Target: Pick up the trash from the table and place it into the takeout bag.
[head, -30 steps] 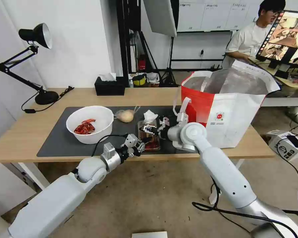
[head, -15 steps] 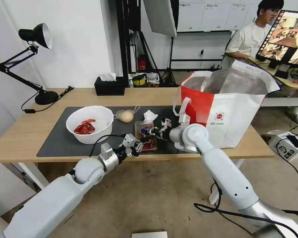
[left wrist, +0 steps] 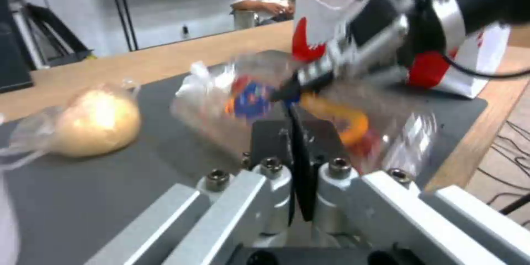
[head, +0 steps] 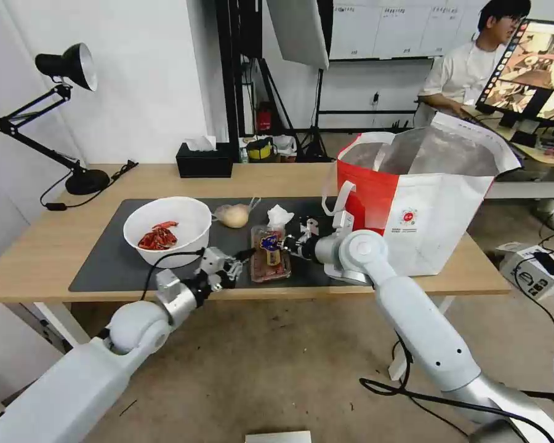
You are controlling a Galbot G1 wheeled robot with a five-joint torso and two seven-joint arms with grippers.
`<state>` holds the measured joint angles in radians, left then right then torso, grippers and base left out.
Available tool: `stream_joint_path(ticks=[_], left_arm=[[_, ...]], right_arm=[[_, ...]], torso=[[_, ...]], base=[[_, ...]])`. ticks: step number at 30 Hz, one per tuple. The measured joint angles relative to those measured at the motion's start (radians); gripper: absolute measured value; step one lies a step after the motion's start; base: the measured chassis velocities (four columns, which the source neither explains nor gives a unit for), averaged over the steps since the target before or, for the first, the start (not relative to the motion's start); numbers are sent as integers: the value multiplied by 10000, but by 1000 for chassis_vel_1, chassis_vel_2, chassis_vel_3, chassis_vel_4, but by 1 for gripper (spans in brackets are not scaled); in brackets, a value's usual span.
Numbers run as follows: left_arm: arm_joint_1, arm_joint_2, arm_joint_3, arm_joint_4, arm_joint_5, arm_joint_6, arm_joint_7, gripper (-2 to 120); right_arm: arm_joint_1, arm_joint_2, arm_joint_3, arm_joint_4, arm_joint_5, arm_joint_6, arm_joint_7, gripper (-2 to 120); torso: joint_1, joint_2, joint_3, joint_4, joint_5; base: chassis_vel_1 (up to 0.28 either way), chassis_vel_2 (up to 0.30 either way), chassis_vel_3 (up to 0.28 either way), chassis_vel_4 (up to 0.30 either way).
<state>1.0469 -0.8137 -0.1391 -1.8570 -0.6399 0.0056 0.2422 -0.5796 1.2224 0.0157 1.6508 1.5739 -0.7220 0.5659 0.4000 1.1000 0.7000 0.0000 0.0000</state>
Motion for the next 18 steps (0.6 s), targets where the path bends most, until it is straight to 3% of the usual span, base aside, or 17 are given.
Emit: stream_joint_path(ticks=[10, 12, 18], left_arm=[[2145, -106, -1552, -924, 181, -347, -220, 42], [2975, -256, -2189, -1181, 347, -466, -219, 54], [4390, -625, -3508, -1567, 607, -705, 22, 73]], right_arm=[[-531, -362, 671, 1455, -632, 153, -831, 0], [-695, -516, 982, 2027, -770, 404, -1182, 0], [-595, -762, 1548, 2965, -1048, 1342, -1725, 0]], torso=[[0, 0, 0, -2, 1], [-1, 0, -1, 0, 1], [-2, 0, -1, 0, 1]], base=[[0, 0, 0, 0], [0, 0, 0, 0], [0, 0, 0, 0]])
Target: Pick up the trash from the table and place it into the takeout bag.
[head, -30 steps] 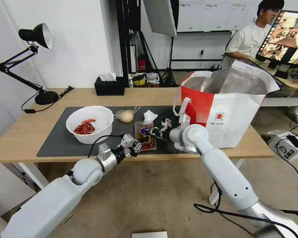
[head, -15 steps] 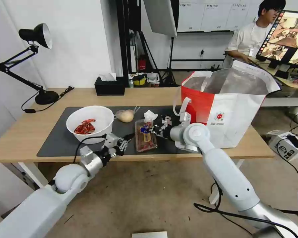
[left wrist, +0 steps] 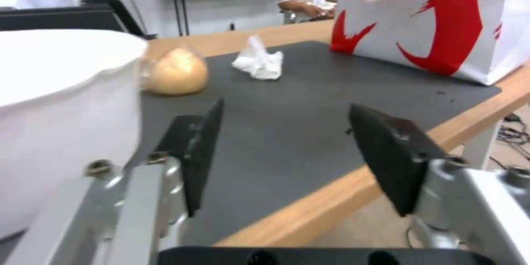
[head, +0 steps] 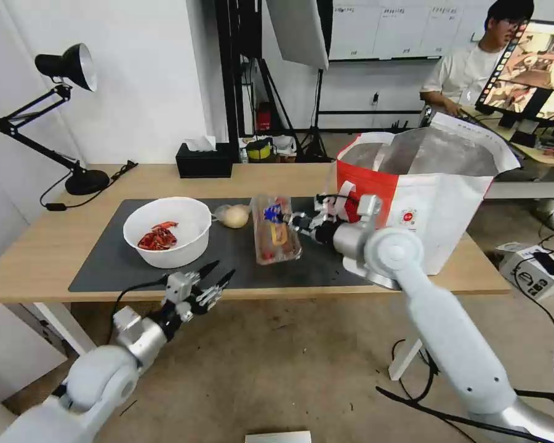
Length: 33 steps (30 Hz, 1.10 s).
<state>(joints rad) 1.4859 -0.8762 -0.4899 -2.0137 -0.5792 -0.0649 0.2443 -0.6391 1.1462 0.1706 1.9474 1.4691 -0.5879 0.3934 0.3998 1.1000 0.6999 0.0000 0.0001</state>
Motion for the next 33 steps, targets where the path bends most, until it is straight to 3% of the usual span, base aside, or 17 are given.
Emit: stream_joint_path(ticks=[4, 7, 8, 11, 18, 33], left_arm=[[605, -279, -637, -179, 87, -109, 123, 86], [934, -503, -1018, -330, 114, -168, 232, 98], [934, -503, -1018, -330, 114, -168, 232, 98], [986, -612, -1129, -374, 119, -176, 236, 100], [856, -710, -950, -285, 172, -188, 237, 100], [727, -695, -726, -207, 192, -188, 236, 100]], right_arm=[[451, -108, 301, 336, -441, 933, 158, 0], [1191, -238, 485, 208, -1686, 2062, 970, 0], [1191, -238, 485, 208, -1686, 2062, 970, 0], [1589, -491, 539, -309, -3803, 2740, 1416, 0], [1184, -1039, 715, -791, -6229, 3055, 1502, 0], [-45, -1095, 1069, -674, -6364, 3065, 1385, 0]], torso=[[0, 1, 0, 2, -1], [0, 1, 0, 2, -1], [0, 1, 0, 2, -1], [1, 0, 1, 1, 0], [1, -1, 2, 1, 3], [1, -1, 1, 0, 0]], base=[[0, 0, 0, 0], [0, 0, 0, 0], [0, 0, 0, 0], [0, 0, 0, 0], [0, 0, 0, 0], [0, 0, 0, 0]])
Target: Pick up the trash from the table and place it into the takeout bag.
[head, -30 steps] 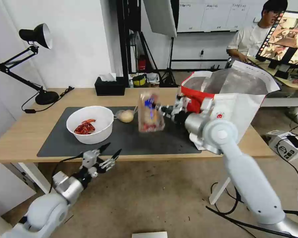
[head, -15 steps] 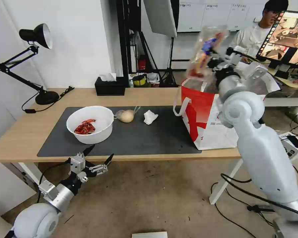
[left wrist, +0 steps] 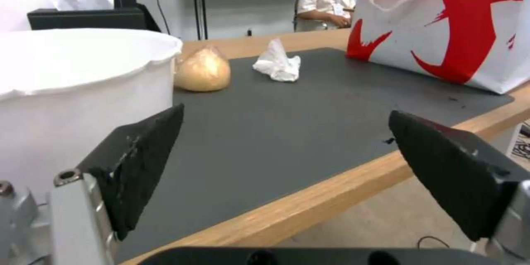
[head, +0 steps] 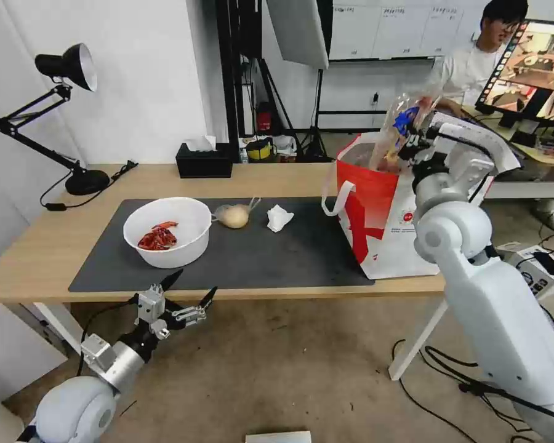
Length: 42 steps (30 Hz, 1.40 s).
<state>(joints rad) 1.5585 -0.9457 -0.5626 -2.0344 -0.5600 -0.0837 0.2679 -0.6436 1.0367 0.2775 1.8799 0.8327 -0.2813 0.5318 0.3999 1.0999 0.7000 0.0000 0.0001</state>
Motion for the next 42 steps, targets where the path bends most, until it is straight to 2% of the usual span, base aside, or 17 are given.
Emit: stream_joint_path(ticks=[5, 8, 10, 12, 13, 17, 19, 22, 25, 29, 32, 34, 35, 36, 37, 39, 42], left_arm=[[-25, 21, 49, 2, 4, 0, 0, 100], [-82, 32, 145, 48, 11, 3, -1, 100], [-95, 35, 172, 58, 17, 5, -2, 100], [-116, 45, 206, 70, 22, 14, -15, 100], [-116, 45, 206, 70, 22, 14, -15, 100], [-122, 69, 212, 87, 24, 31, -27, 100], [-122, 73, 204, 87, 25, 33, -28, 100], [-122, 75, 170, 88, 25, 33, -32, 100], [-87, 65, 126, 83, 18, 34, -34, 100], [-70, 48, 100, 71, 13, 34, -34, 100], [-34, 39, 26, 67, -8, 19, -34, 100], [-34, 39, 26, 67, -8, 19, -34, 100], [7, 38, -72, 91, -17, -88, -20, 100], [20, 33, -112, 108, -18, -131, -14, 100], [20, 33, -112, 108, -18, -131, -14, 100], [96, -17, -226, 161, 27, -246, -2, 100], [240, -126, -453, 239, 85, -373, 143, 100]], right_arm=[[-180, -11, 167, 148, 685, -186, 179, 14], [-352, -2, 273, 201, 1047, -274, 285, 26], [-405, 7, 289, 216, 1094, -294, 312, 30], [-513, 35, 330, 248, 1131, -315, 338, 41], [-513, 35, 330, 248, 1131, -315, 338, 41], [-637, 43, 356, 297, 1162, -330, 325, 60], [-659, 34, 355, 317, 1170, -332, 306, 65], [-678, 16, 356, 360, 1172, -333, 199, 72], [-669, -41, 354, 537, 1208, -225, -220, 90], [-614, -99, 337, 696, 1208, -88, -571, 97], [-606, -289, 277, 1017, 1176, 20, -1445, 100], [-606, -289, 277, 1017, 1176, 20, -1445, 100], [-959, -630, 133, 1596, 887, 40, -2736, 100], [-1338, -858, 90, 1953, 530, 39, -3519, 100], [-1338, -858, 90, 1953, 530, 39, -3519, 100], [-1948, -1103, 14, 2343, -137, 40, -4377, 100], [-2678, -1306, -11, 2624, -956, 123, -5039, 100]], torso=[[1, 0, 0, 0, -1], [0, 0, 0, 0, -2], [0, 0, 0, -1, -1], [0, 0, 0, 0, -2], [0, 0, 0, 0, -2], [1, 0, 0, 0, -1], [0, 0, 0, 0, -1], [1, 1, 0, 0, -1], [1, 0, 0, 0, -1], [0, 1, 0, 0, -1], [0, 1, 0, 0, -1], [0, 1, 0, 0, -1], [1, 3, 0, 2, -2], [0, 3, -1, 1, -2], [0, 3, -1, 1, -2], [0, 2, 0, -1, 0], [0, 3, -1, 1, -2]], base=[[0, 0, 0, 0], [0, 0, 0, 0], [0, 0, 0, 0], [0, 0, 0, 0], [0, 0, 0, 0], [0, 0, 0, 0], [0, 0, 0, 0], [0, 0, 0, 0], [0, 0, 0, 0], [0, 0, 0, 0], [0, 0, 0, 0], [0, 0, 0, 0], [0, 0, 0, 0], [0, 0, 0, 0], [0, 0, 0, 0], [0, 0, 0, 0], [0, 0, 0, 0]])
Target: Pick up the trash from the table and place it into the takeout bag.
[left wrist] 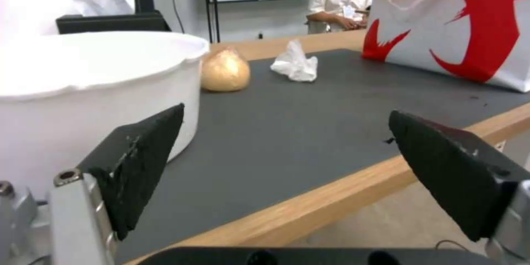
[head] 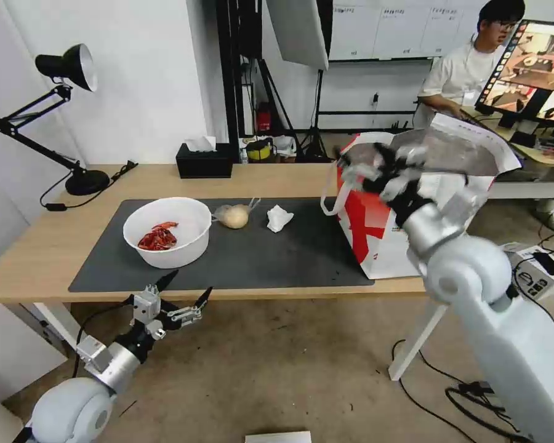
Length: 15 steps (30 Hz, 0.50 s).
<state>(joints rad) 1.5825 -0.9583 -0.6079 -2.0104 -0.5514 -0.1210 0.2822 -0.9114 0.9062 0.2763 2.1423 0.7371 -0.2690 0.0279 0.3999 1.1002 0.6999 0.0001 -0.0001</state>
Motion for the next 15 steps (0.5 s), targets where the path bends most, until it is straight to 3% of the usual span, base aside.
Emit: stream_joint_path(ticks=[7, 15], left_arm=[[215, -185, -372, 160, 212, -301, 305, 100], [368, -352, -715, 450, 535, -485, 412, 100]], right_arm=[[-1401, -355, 0, 287, -1245, 328, -502, 100], [-2966, -401, 183, -127, -2221, 1680, -658, 100]], torso=[[0, 0, 0, -1, 2], [1, 0, 0, -1, 1]], base=[[0, 0, 0, 0], [0, 0, 0, 0]])
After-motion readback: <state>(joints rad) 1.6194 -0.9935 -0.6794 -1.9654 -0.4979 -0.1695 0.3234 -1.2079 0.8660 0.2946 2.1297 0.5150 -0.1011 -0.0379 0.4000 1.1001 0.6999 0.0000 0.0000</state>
